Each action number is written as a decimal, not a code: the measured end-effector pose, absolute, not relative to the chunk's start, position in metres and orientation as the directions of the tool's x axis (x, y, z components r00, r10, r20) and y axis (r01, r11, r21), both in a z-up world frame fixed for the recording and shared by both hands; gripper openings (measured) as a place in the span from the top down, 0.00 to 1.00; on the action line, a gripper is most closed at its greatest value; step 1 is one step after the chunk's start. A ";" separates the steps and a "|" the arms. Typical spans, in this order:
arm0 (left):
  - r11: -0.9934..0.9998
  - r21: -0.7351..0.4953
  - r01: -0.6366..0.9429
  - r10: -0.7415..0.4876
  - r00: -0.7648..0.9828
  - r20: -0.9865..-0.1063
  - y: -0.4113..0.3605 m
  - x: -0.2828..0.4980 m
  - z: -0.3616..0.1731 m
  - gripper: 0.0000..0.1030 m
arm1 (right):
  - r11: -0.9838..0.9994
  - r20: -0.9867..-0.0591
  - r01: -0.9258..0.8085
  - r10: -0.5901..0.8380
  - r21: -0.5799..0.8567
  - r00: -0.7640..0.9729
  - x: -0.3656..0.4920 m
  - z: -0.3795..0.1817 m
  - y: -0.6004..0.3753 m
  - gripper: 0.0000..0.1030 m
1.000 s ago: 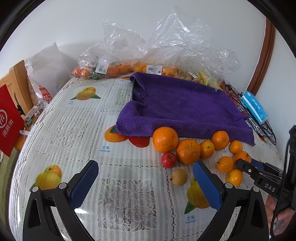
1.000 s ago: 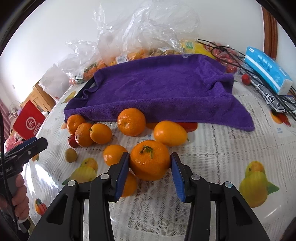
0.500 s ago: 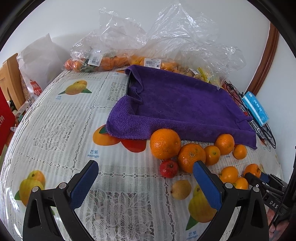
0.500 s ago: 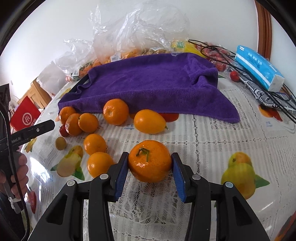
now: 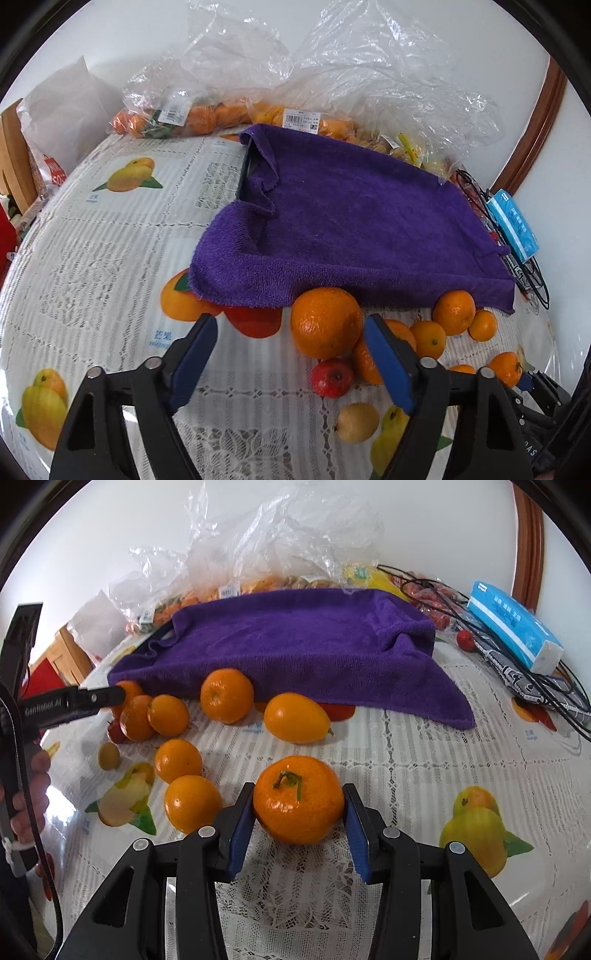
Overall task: Organize fruits
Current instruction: 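Close the left tool on a large orange while the right tool holds its orange, then carry both held oranges up and over the purple towel, then open both tools to drop the oranges onto the purple towel, then grasp a small oval orange fruit with the right tool while the left grasps a small yellow-brown fruit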
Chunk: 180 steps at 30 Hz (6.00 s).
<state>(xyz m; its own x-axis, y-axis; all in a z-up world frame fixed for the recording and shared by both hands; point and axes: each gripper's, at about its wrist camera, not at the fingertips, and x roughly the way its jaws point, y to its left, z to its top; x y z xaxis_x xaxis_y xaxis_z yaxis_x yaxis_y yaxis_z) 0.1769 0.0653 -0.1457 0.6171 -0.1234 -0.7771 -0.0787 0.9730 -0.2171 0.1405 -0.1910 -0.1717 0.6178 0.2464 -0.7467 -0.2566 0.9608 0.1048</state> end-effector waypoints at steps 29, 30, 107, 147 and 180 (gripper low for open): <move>0.908 -0.415 -0.051 -0.309 0.588 -0.747 0.074 0.176 -0.142 0.61 | 0.974 -0.725 -0.192 0.221 0.123 0.652 0.133 -0.153 -0.207 0.57; 0.915 -0.401 -0.050 -0.294 0.598 -0.746 0.073 0.174 -0.139 0.61 | 0.974 -0.720 -0.189 0.220 0.125 0.658 0.132 -0.149 -0.207 0.57; 0.982 -0.177 -0.069 -0.084 0.675 -0.733 0.038 0.267 -0.135 0.60 | 0.974 -0.696 -0.184 0.226 0.135 0.682 0.274 -0.144 -0.172 0.56; 0.986 -0.136 -0.094 -0.018 0.756 -0.654 0.037 0.243 -0.100 0.34 | 0.986 -0.568 -0.151 0.162 0.066 0.807 0.220 -0.097 -0.167 0.20; 0.971 -0.240 -0.004 -0.173 0.683 -0.710 0.074 0.161 -0.129 0.33 | 0.980 -0.697 -0.166 0.194 0.108 0.690 0.175 -0.158 -0.184 0.68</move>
